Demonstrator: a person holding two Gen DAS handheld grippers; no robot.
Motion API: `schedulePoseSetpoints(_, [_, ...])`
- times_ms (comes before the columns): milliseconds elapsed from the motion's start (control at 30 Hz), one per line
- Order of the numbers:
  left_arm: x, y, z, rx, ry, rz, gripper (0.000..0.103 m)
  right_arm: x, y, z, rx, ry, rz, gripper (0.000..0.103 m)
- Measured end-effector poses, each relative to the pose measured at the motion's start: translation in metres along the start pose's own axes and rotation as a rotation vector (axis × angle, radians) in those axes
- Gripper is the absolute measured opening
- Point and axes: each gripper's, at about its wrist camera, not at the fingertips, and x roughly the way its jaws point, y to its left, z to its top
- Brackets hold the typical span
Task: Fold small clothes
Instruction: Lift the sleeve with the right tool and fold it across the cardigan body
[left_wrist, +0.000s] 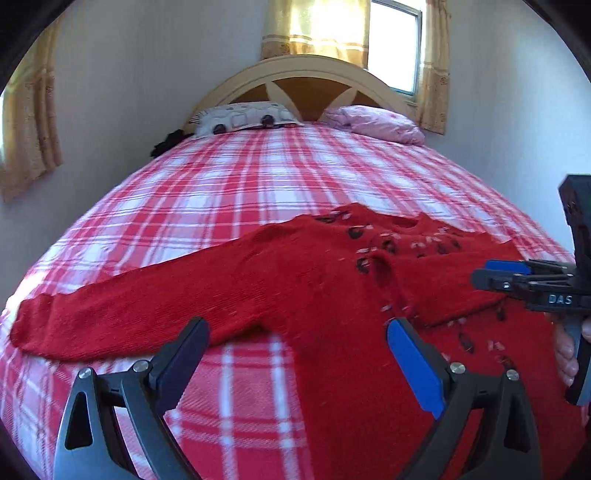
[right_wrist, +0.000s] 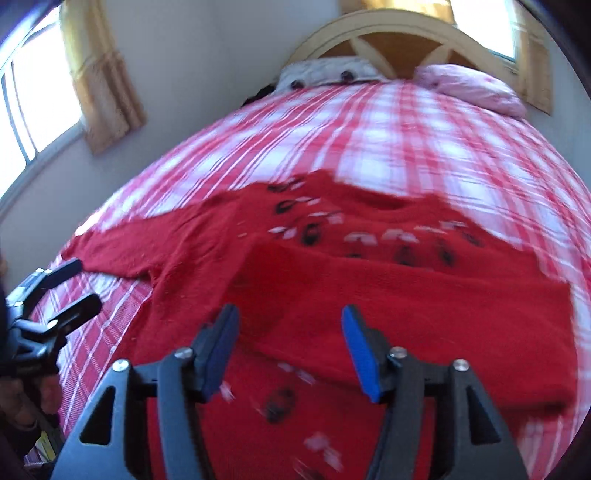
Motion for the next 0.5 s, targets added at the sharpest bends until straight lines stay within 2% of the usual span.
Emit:
schedulePoseSetpoints(200, [0.042, -0.034, 0.023, -0.037, 0.07, -0.122, 0.098, -0.048, -0.044, -0.02, 0.112, -0.095, -0.079, 0.067])
schedulePoseSetpoints(400, [0.079, -0.067, 0.025, -0.028, 0.168, -0.168, 0.097, -0.073, -0.059, -0.043, 0.15, -0.153, -0.098, 0.068])
schedulePoseSetpoints(467, [0.09, -0.072, 0.025, -0.021, 0.198, -0.162, 0.092, -0.08, -0.061, -0.049, 0.158, -0.172, -0.103, 0.069])
schedulePoseSetpoints(500, [0.095, -0.075, 0.026, -0.021, 0.211, -0.166, 0.077, -0.084, -0.064, -0.051, 0.161, -0.18, -0.103, 0.07])
